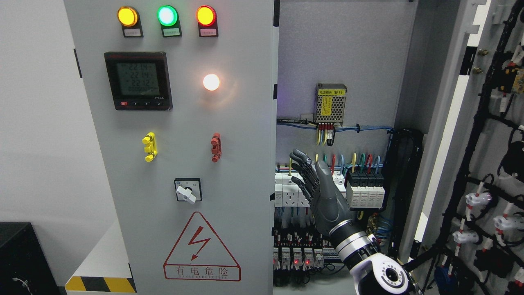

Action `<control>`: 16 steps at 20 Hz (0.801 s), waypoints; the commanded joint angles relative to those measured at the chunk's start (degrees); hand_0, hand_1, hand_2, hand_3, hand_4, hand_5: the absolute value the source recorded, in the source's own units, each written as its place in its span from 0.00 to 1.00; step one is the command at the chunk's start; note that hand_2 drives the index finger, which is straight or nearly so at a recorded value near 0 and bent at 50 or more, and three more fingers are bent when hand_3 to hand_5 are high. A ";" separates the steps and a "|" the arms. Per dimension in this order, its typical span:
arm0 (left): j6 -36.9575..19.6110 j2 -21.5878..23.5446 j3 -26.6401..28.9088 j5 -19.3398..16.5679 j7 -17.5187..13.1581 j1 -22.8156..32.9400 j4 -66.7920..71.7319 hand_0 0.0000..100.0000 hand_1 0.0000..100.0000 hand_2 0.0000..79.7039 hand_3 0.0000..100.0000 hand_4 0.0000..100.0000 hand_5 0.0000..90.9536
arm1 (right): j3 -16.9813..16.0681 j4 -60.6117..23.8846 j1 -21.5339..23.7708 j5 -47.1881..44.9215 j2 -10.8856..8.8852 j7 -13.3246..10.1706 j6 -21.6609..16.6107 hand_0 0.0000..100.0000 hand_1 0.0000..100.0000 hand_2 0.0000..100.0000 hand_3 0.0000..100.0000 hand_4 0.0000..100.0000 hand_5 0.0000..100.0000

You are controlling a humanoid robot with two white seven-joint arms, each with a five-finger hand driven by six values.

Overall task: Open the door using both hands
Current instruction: 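Press the right hand's fingers against the inner edge of the warning-sign door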

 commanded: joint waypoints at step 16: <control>0.02 0.00 1.06 -0.01 -0.09 0.09 0.06 0.00 0.00 0.00 0.00 0.00 0.00 | -2.39 5.98 -3.75 -2.83 -0.41 6.34 0.54 0.00 0.00 0.00 0.00 0.00 0.00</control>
